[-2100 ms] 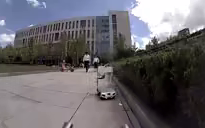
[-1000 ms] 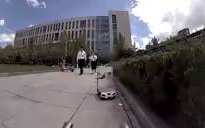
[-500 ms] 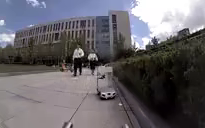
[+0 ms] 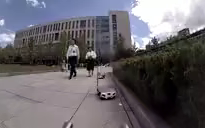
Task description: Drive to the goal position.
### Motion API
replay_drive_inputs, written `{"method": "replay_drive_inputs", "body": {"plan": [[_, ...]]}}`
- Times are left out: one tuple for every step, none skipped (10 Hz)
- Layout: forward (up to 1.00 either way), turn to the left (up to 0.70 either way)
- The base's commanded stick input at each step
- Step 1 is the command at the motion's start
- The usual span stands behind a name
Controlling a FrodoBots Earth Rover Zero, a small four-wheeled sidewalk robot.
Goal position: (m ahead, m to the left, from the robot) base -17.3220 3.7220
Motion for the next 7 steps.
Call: {"method": "replay_drive_inputs", "body": {"plan": [[-0.29,0.01],[0.02,0.02],[0.05,0.02],[0.06,0.01],[0.06,0.01],[0.06,0.0],[0.06,0.01]]}}
